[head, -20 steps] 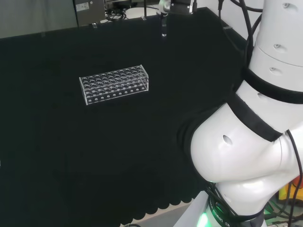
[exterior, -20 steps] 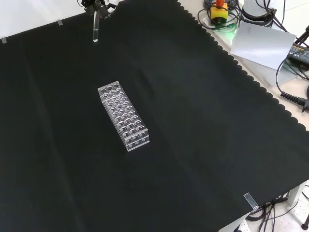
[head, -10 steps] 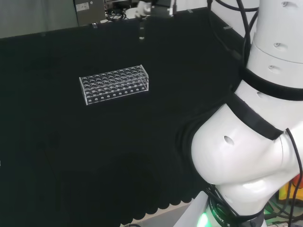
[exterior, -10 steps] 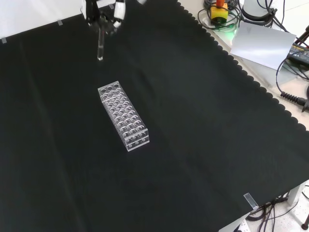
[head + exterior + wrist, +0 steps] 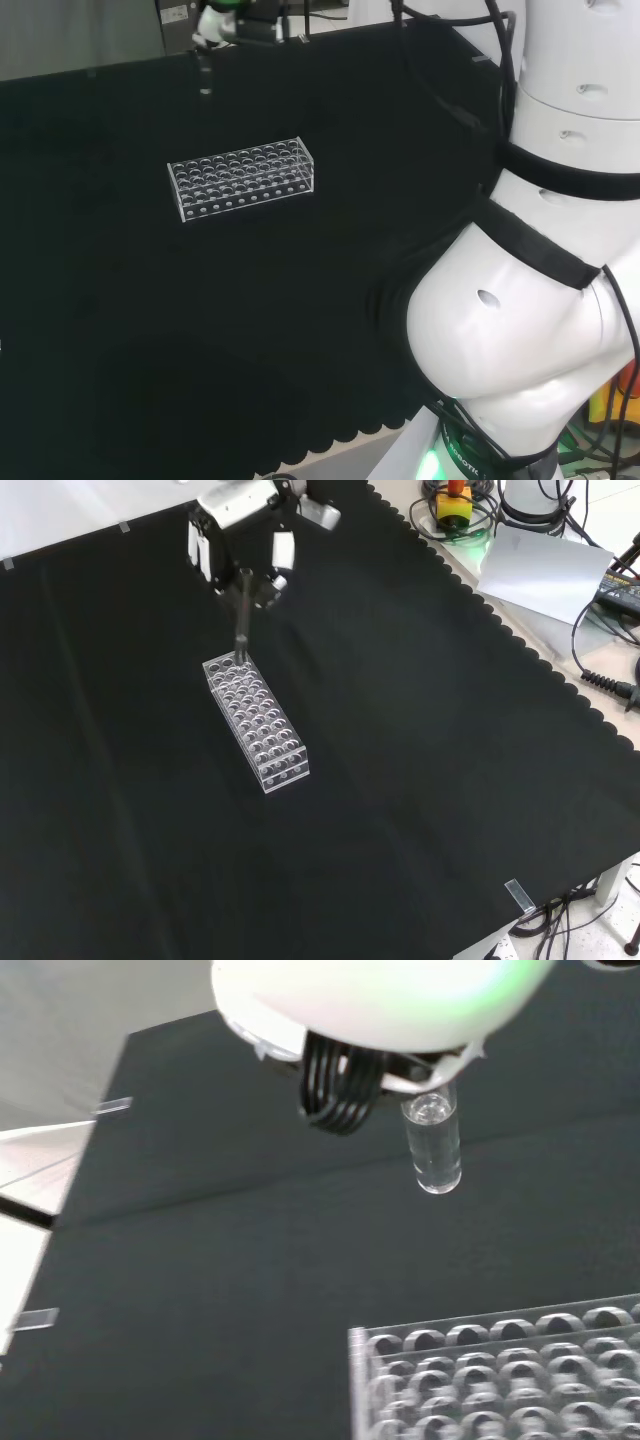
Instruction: Shake the test tube.
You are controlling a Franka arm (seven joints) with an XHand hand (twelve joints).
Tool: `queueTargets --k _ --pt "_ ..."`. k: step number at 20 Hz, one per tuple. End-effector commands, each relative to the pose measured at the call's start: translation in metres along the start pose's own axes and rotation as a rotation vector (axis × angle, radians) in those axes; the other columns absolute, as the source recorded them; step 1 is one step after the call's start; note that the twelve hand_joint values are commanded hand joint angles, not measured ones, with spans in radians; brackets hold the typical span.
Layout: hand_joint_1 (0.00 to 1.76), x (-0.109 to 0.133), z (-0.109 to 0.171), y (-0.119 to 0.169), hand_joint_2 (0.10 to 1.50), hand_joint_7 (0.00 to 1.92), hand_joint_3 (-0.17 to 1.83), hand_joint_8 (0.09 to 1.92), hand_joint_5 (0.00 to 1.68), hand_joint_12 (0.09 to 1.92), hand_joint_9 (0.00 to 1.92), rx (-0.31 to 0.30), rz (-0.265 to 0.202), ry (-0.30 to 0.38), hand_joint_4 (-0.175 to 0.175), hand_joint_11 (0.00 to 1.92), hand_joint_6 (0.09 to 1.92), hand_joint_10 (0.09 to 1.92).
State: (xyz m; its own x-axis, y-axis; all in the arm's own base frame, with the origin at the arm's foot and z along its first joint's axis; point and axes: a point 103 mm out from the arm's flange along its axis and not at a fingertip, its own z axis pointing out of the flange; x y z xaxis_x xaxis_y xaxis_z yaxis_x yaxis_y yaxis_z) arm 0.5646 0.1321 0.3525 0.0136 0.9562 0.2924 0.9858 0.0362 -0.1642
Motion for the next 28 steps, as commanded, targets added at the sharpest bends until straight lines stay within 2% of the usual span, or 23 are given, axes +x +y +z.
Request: queueTargets --k 1,6,14,18,20,22,24,28 --pt "1.32 0.006 0.000 -0.001 0.55 1.35 0.82 0.67 1.30 1.08 1.55 0.004 -0.016 0.011 -0.175 1.04 0.66 0.61" --pt "1.32 -0.041 -0.012 -0.004 0.55 1.35 0.82 0.67 1.30 1.08 1.55 -0.014 0.064 -0.035 -0.175 1.04 0.66 0.61" --pt "1.32 -0.147 -0.040 -0.021 0.55 1.35 0.82 0.67 1.30 1.08 1.55 -0.047 0.277 -0.146 -0.175 1.04 0.66 0.61" --pt "1.32 -0.182 -0.051 -0.030 0.55 1.35 0.82 0.67 1.30 1.08 1.55 -0.058 0.355 -0.155 -0.175 1.04 0.66 0.61" --pt "1.32 -0.191 -0.052 -0.033 0.55 1.35 0.82 0.67 1.30 1.08 1.55 -0.055 0.380 -0.156 -0.175 1.04 0.66 0.61" --pt "1.32 -0.193 -0.051 -0.034 0.55 1.35 0.82 0.67 1.30 1.08 1.55 -0.053 0.384 -0.154 -0.175 1.04 0.66 0.61" --pt "1.32 -0.186 -0.048 -0.033 0.55 1.35 0.82 0.67 1.30 1.08 1.55 -0.053 0.374 -0.136 -0.175 1.04 0.66 0.61" --pt "1.32 -0.157 -0.036 -0.025 0.55 1.35 0.82 0.67 1.30 1.08 1.55 -0.040 0.327 -0.098 -0.175 1.04 0.66 0.62"
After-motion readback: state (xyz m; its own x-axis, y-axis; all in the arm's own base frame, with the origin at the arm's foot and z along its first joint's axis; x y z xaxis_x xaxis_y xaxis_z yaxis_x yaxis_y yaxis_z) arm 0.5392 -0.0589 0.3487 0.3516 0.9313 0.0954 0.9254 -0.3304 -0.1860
